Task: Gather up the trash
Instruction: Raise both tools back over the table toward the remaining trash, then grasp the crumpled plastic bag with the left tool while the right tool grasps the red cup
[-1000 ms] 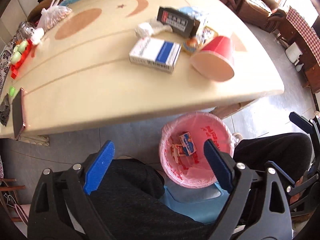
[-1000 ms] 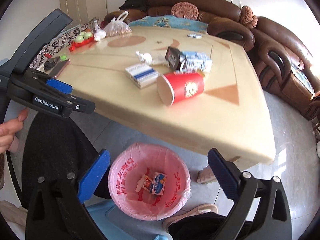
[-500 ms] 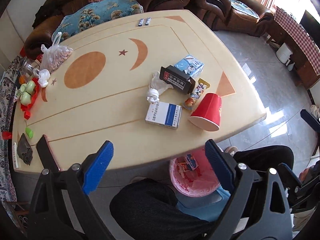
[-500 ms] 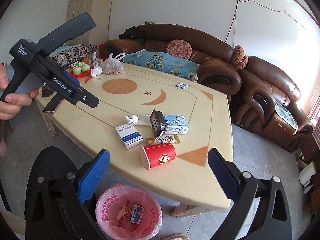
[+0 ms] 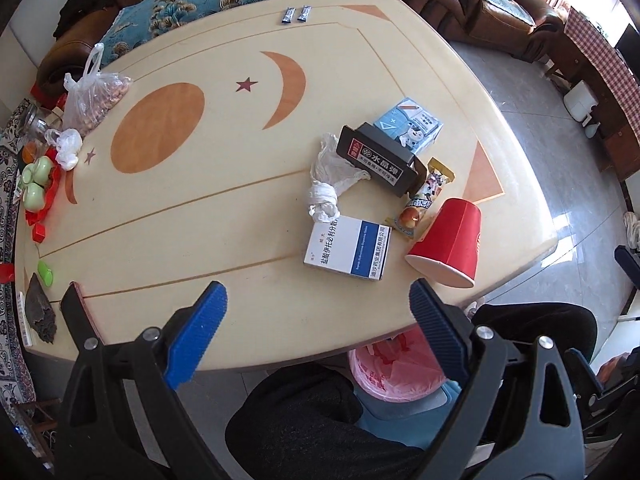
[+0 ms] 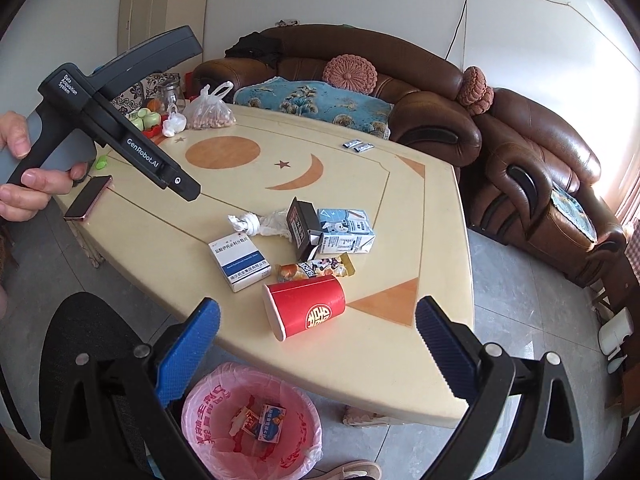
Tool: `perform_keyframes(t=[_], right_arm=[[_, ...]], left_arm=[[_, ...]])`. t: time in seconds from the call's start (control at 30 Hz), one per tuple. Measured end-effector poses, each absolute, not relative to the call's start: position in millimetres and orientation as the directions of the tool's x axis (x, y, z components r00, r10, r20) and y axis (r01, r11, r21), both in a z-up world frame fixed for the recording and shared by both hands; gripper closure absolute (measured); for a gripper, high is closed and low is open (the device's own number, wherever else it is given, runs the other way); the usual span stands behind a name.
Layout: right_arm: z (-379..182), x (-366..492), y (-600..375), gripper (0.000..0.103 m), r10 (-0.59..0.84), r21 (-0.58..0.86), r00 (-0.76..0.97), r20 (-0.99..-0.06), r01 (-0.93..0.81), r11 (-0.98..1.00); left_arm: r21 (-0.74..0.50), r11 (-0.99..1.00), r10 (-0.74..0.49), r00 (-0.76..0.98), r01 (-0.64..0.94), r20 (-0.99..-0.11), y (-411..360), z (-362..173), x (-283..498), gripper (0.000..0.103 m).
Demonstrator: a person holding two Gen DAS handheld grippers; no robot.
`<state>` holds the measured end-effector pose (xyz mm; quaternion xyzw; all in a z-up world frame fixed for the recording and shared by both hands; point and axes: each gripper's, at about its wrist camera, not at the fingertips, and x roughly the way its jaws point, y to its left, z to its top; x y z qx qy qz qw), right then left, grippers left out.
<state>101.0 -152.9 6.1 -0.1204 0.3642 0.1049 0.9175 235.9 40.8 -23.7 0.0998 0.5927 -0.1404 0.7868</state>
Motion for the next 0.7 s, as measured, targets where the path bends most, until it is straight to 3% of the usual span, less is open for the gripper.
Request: perform_keyframes(t=[0.7], right_arm=[[-94,155,-146,0.007,0.088,-0.101,0.569,-0.817,-0.293,0.951]], left_arm=[[-0.033,0.945,-0.074,0.113,0.325,-0.991,23,-105,306,0.013]])
